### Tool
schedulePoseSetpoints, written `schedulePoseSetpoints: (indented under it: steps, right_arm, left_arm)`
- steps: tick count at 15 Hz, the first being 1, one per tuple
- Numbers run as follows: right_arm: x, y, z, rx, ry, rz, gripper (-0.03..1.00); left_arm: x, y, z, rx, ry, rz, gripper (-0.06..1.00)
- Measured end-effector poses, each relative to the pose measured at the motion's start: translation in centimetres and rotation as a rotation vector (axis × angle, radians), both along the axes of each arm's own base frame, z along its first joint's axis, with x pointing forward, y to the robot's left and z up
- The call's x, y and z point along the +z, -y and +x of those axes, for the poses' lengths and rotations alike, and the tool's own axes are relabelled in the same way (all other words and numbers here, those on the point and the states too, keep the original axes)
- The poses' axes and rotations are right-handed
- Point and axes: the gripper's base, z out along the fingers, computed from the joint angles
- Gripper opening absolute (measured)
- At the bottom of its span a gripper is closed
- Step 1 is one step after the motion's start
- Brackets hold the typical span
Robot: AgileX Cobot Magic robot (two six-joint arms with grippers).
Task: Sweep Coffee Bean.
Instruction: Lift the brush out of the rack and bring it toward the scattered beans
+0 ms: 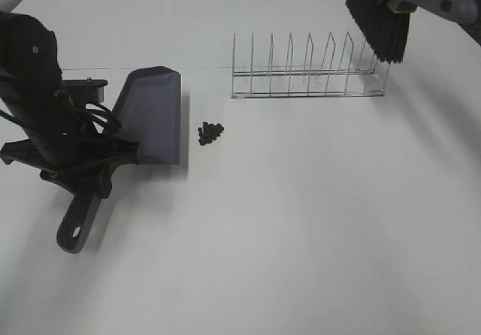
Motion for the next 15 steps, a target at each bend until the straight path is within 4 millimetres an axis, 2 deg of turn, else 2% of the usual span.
schedulePoseSetpoints:
  steps: [3,6,9,10,11,13,15]
  right_arm:
    - [2.3,-0.2,-1.4,0.004,0.023,0.022,0.29]
    - [2.3,-1.7,-3.6,0.039,-0.041,0.002,0.29]
    - [0.1,-4.8,-6.6,0.115,-0.168,-0.012,0.29]
    - [-1.8,-6.8,-8.3,0.156,-0.228,-0.019,0.29]
    - [-2.8,-7.9,-9.1,0.163,-0.234,-0.014,0.29]
    - [-5.5,-9.4,-10.1,0.157,-0.232,-0.025,0.29]
    - [-7.7,-9.9,-10.8,0.134,-0.209,-0.071,0.29]
  left_arm:
    - [0.0,0.0,0.0,0.0,0.0,0.0,0.26]
    - [0.0,0.0,0.0,-0.001,-0.003,0.002,0.26]
    - [0.0,-0.2,-0.2,-0.019,-0.023,0.029,0.26]
    - [0.0,-0.3,-0.2,-0.02,-0.023,0.031,0.26]
    - [0.0,-0.3,-0.2,-0.022,-0.024,0.035,0.26]
    - [-0.8,-0.3,-0.2,-0.023,-0.047,0.044,0.26]
    - [-2.6,-0.2,-0.3,-0.026,-0.096,0.063,0.26]
